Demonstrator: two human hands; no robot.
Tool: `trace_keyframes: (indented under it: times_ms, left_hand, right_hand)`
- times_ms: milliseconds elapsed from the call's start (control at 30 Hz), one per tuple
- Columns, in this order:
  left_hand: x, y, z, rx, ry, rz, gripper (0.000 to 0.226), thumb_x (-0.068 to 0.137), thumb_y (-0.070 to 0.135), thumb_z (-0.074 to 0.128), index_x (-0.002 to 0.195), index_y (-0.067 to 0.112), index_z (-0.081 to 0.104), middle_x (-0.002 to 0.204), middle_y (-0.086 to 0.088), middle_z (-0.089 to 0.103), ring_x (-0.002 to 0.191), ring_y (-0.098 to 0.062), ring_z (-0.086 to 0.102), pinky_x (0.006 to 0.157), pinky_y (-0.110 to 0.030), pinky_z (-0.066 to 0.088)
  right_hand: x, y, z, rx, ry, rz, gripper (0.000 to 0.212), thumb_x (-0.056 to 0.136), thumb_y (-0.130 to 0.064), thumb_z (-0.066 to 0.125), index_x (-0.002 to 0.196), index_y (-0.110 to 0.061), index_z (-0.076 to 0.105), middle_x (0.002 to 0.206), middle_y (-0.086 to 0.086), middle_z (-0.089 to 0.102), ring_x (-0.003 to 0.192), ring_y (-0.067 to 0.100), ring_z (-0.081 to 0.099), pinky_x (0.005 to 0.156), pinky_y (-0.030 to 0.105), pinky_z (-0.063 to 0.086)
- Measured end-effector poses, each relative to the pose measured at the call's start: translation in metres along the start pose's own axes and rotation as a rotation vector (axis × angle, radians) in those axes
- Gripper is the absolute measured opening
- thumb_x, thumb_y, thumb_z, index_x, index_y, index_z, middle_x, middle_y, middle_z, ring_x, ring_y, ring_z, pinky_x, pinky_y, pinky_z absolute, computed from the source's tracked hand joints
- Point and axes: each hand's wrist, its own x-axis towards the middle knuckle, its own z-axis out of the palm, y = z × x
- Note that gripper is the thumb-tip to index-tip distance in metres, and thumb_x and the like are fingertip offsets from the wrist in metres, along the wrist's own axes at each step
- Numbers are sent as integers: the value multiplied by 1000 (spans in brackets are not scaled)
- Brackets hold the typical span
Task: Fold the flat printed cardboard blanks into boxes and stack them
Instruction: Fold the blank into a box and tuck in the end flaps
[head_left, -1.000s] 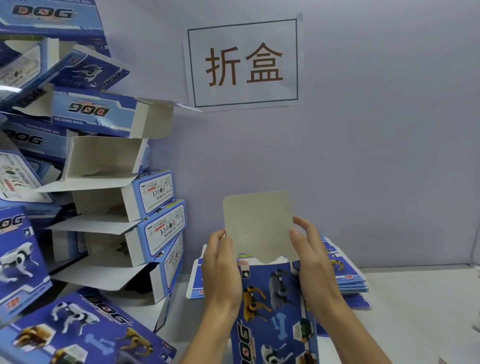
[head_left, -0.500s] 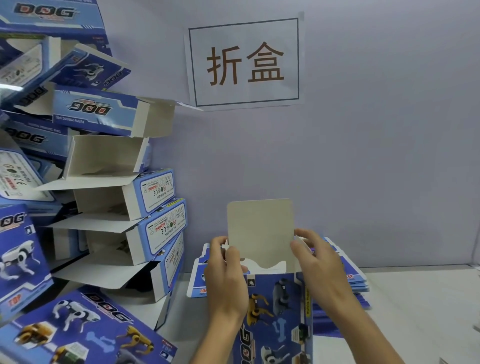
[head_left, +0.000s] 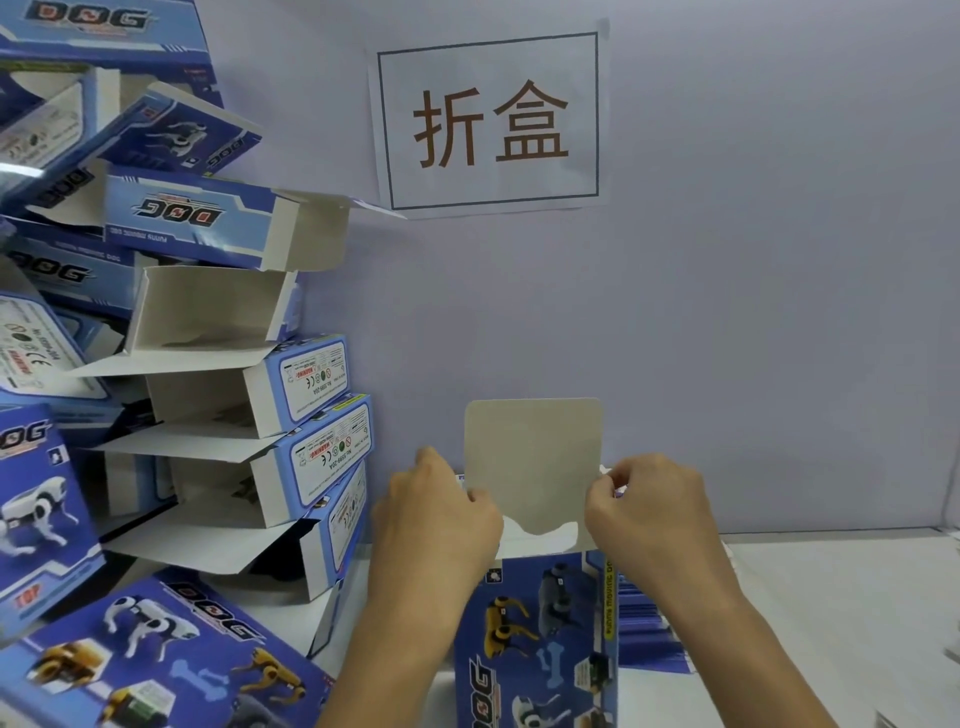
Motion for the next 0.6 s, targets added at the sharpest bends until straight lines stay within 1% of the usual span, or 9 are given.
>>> trace_keyframes:
  times_ms: [67, 133, 267, 367, 400, 467, 500, 533, 600]
  left_hand:
    - [-1, -1, 2, 41, 19, 16, 31, 97, 29, 51, 70, 17, 42, 69, 2, 44, 60, -11, 43, 47, -25, 30]
    - [2, -4, 0, 51, -2, 16, 38, 99, 30, 49, 65, 15, 41, 64, 1, 43, 55, -12, 41, 44, -24, 30]
    - [5, -7, -14, -13, -132, 37, 42, 98, 27, 47, 59, 14, 43, 60, -4, 51, 53, -21, 56, 53, -32, 51]
    - [7, -11, -20, -62, -256, 49, 39, 100, 25, 46, 63, 12, 47, 64, -8, 60, 64, -33, 69, 59, -40, 58]
    - [9, -13, -21, -95, -295, 48, 37, 101, 26, 45, 68, 9, 50, 64, -9, 62, 60, -31, 70, 55, -38, 58]
    - [12, -19, -21, -181, -374, 36, 36, 104, 26, 42, 86, 0, 57, 60, -9, 66, 45, -22, 65, 41, -26, 51]
    - [13, -20, -21, -235, -414, 15, 35, 105, 26, 39, 94, -3, 57, 57, -8, 66, 41, -19, 62, 38, -23, 46]
    - [13, -23, -21, -299, -450, -17, 34, 106, 26, 38, 98, -2, 56, 54, -6, 66, 38, -17, 59, 36, -21, 42]
    - [13, -26, -20, -440, -526, -99, 34, 106, 28, 36, 99, 2, 58, 52, -4, 65, 35, -14, 52, 34, -19, 36]
  right_hand:
    - [-2, -4, -3, -19, 1, 18, 33, 87, -15, 52, 57, -6, 42, 49, 4, 39, 42, 16, 32, 37, 19, 26]
    - [-4, -7, -7, -35, -7, 26, 35, 86, -16, 52, 56, -10, 36, 49, 1, 33, 43, 15, 28, 37, 18, 23]
    - [-5, -11, -18, -161, -50, 46, 29, 84, -19, 50, 59, -11, 38, 52, 2, 36, 48, 19, 31, 46, 26, 27]
    - [-4, -13, -25, -192, -117, 72, 26, 82, -16, 51, 60, -13, 36, 54, 2, 34, 49, 20, 31, 46, 26, 24]
    - [-2, -13, -27, -188, -149, 82, 26, 83, -16, 51, 61, -13, 38, 55, 3, 37, 50, 20, 35, 46, 26, 26]
    - [2, -10, -31, -165, -205, 109, 24, 85, -18, 54, 64, -7, 48, 59, 9, 52, 56, 28, 57, 49, 27, 38]
    - [3, -9, -32, -143, -228, 129, 25, 86, -18, 54, 68, 0, 56, 64, 15, 62, 64, 31, 66, 55, 31, 48]
    - [5, -7, -34, -113, -254, 145, 27, 86, -17, 54, 74, 6, 62, 71, 20, 69, 68, 32, 71, 63, 36, 56]
    - [7, -1, -36, -15, -311, 177, 28, 88, -14, 54, 83, 9, 68, 73, 20, 73, 60, 23, 73, 73, 41, 61]
